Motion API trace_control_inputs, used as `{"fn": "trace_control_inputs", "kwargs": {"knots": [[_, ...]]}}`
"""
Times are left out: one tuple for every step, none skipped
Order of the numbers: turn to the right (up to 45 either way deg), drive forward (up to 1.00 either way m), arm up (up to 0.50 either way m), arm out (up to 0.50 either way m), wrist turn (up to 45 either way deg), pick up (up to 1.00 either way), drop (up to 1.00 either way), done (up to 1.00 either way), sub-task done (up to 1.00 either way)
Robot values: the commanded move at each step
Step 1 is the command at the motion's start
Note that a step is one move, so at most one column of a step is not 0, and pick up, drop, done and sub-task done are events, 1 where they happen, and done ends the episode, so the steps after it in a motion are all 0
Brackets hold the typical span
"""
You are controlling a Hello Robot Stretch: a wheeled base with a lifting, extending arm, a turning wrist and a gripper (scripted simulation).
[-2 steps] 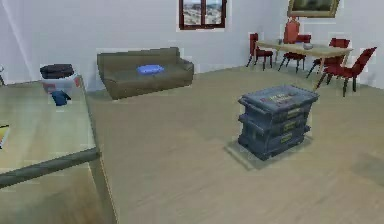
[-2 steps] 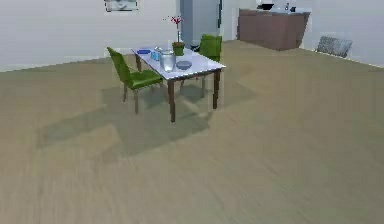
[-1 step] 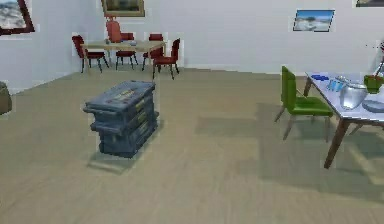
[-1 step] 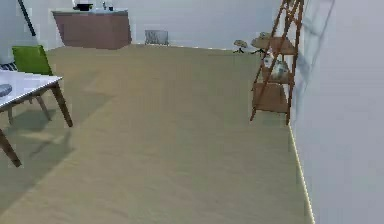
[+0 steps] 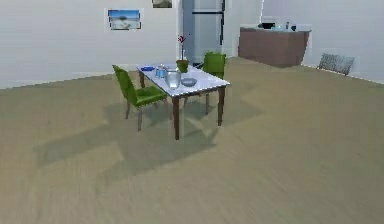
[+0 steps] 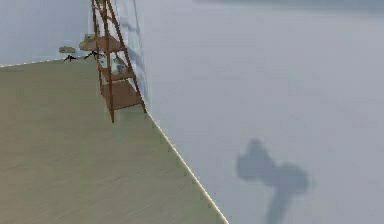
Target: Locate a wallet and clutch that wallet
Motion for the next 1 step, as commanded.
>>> {"fn": "trace_control_inputs", "kwargs": {"knots": [[6.0, 0.0, 0.0, 0.0, 0.0, 0.0, 0.0, 0.0, 0.0]]}}
